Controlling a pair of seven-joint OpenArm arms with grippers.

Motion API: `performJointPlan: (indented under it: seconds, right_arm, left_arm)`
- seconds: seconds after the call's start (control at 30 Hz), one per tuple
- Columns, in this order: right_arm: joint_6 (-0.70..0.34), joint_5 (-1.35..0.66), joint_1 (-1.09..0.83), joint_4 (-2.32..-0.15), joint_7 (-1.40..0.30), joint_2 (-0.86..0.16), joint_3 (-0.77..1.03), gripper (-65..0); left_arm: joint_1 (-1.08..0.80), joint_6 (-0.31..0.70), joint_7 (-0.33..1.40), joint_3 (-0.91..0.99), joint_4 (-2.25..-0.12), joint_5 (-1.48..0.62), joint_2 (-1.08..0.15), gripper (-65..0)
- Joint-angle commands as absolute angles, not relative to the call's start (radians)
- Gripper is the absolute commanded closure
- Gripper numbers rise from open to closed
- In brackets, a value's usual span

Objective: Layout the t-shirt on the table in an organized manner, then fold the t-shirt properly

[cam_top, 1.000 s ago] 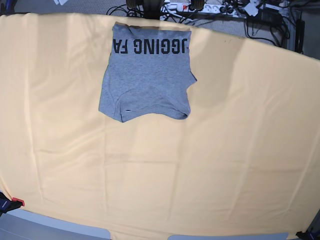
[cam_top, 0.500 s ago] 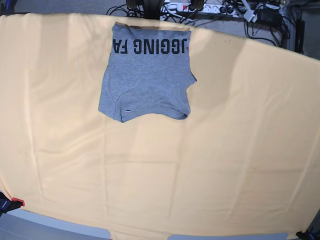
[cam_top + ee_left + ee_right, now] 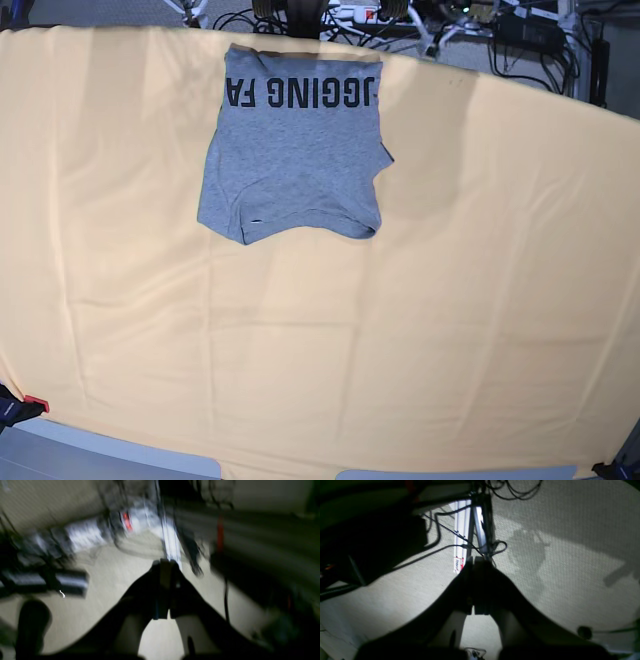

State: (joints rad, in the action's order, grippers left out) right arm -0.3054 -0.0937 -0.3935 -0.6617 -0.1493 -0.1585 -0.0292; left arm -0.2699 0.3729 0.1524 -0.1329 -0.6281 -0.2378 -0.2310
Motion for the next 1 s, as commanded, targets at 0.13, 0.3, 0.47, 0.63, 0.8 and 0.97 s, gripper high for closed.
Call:
performJointPlan:
  seconds: [0.13,0.3,0.47,0.63,0.8,0.97]
  right_arm:
    - [-0.29,-0.096,-0.398,-0.665,-0.097,-0.123,-0.027,0.0]
    - [-0.254,-0.041,-0.376,-0.665,-0.081,-0.077,-0.028,0.0]
    - [-0.252,-0.026,-0.351,-0.665,-0.078,-0.064,-0.028,0.0]
    - [-0.235,-0.025,-0.338,-0.665,-0.078,-0.064,-0.027,0.0]
    - [-0.236,-0.015,-0.338,-0.665,-0.078,-0.064,-0.027,0.0]
    - [-0.252,0.008,-0.324,-0.665,-0.068,-0.064,-0.027,0.0]
  left_arm:
    - [-0.265,0.331,0.098,-0.17,-0.6,-0.237,-0.204,0.0]
    - [-0.265,0.274,0.059,-0.178,-0.6,-0.237,-0.179,0.0]
    - [-0.262,0.24,0.046,-0.178,-0.6,-0.237,-0.144,0.0]
    - [-0.239,0.231,0.027,-0.178,-0.6,-0.244,-0.118,0.0]
    - [-0.226,0.231,0.034,-0.178,-0.6,-0.249,-0.113,0.0]
    - [-0.214,0.231,0.036,-0.178,-0.6,-0.292,-0.114,0.0]
